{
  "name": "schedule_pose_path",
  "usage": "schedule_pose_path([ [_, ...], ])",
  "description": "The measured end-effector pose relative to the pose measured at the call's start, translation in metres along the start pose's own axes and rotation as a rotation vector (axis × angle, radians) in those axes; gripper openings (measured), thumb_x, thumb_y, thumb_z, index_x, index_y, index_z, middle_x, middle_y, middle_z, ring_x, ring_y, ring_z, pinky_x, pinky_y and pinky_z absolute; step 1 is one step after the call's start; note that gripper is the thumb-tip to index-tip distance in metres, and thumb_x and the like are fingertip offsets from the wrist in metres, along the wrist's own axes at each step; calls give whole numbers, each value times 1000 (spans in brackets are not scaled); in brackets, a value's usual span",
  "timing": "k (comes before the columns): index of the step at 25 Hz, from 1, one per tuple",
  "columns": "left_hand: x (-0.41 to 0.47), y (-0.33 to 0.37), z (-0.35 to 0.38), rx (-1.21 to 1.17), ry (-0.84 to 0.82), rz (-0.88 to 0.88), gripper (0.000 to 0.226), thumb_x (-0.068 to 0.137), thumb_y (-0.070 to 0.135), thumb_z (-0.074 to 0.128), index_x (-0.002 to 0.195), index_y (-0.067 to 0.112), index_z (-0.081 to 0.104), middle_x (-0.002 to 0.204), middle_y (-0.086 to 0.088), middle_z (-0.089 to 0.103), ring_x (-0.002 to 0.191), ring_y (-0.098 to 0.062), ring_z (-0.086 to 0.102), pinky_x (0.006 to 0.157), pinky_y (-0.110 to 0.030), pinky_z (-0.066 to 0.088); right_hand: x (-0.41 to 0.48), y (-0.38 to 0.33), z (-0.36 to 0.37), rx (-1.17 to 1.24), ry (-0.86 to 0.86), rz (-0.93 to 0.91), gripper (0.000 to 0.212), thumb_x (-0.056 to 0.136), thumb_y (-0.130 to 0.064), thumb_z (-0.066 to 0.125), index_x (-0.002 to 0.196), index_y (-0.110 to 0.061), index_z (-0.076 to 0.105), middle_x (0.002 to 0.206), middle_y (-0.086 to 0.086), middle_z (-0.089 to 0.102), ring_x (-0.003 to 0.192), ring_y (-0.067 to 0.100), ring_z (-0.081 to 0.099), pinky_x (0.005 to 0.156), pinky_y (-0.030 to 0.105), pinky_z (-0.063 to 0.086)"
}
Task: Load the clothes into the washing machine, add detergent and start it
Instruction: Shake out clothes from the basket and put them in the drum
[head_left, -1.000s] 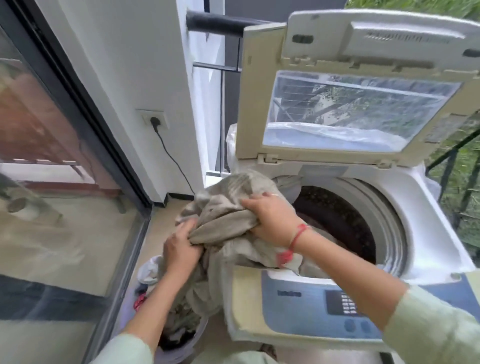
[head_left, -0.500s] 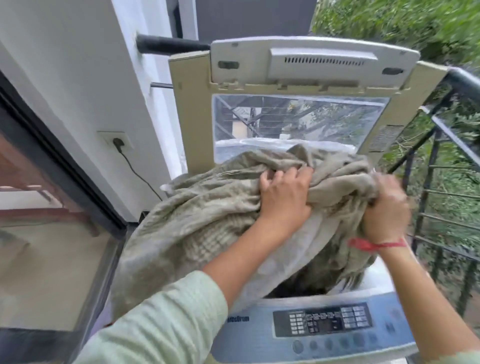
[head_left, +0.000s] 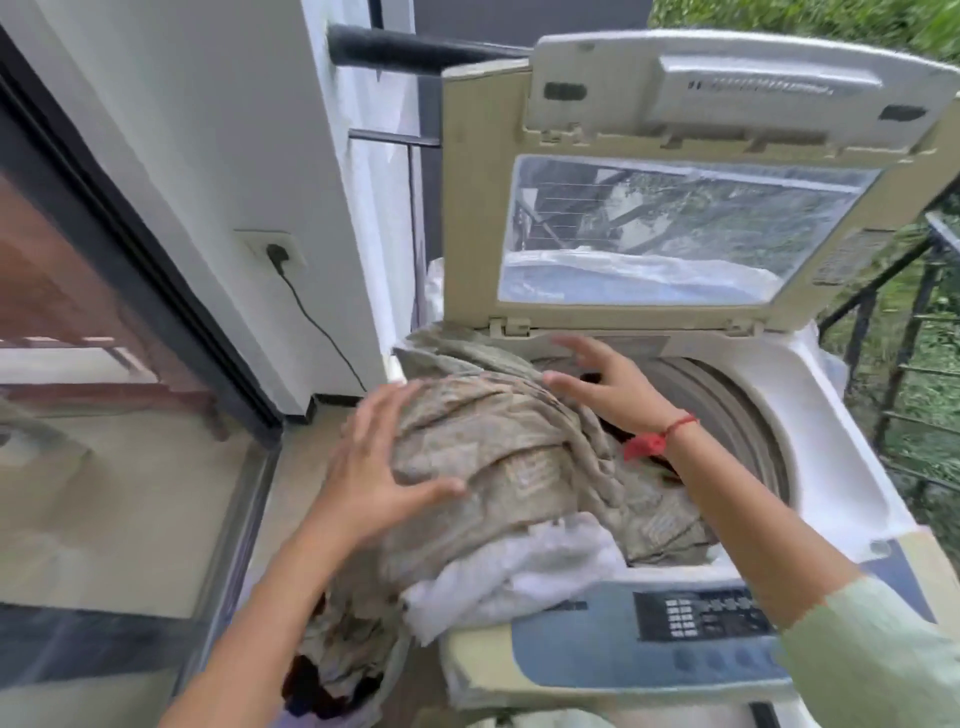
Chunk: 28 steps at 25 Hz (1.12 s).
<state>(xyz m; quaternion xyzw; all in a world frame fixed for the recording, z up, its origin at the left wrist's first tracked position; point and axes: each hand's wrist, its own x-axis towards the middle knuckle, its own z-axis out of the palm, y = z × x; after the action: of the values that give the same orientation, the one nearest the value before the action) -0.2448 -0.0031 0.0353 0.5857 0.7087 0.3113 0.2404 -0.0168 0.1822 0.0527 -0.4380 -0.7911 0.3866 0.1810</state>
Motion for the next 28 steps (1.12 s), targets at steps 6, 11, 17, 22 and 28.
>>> schedule_pose_path([
  [6,-17,-94,32,-252,-313,-251,141,48,62,82,146,32,-14,158,0,-2,141,-9,3,115,-28,9,-5,-45,113,-649,-358,-39,75,78,-51,64,142,-35,27,154,6,15,135,38,30,110,47,30],
  [11,-31,-80,51,-413,-145,-355,98,51,67,73,134,25,42,128,-1,56,122,-24,53,97,-32,45,-36,-30,117,-802,106,-386,25,82,-33,44,99,-22,59,92,6,55,69,31,60,50,35,49],
  [17,14,65,3,454,604,325,60,82,73,41,90,20,68,69,-3,55,63,-27,55,55,-33,45,-57,-11,-28,-665,566,-601,22,84,-21,47,104,-20,56,82,7,64,56,28,62,43,30,49],
  [22,93,217,98,339,448,442,41,78,58,50,92,23,65,78,-1,60,77,-26,56,70,-36,37,-80,49,-179,-850,938,-359,19,96,-26,49,114,-20,54,87,14,64,56,34,61,43,33,45],
  [28,119,167,186,586,-503,-53,60,78,54,61,127,22,48,131,-8,51,128,-29,41,106,-57,22,-41,177,-73,-994,-85,132,69,80,-43,57,140,-23,29,133,15,43,109,38,53,87,46,48],
])
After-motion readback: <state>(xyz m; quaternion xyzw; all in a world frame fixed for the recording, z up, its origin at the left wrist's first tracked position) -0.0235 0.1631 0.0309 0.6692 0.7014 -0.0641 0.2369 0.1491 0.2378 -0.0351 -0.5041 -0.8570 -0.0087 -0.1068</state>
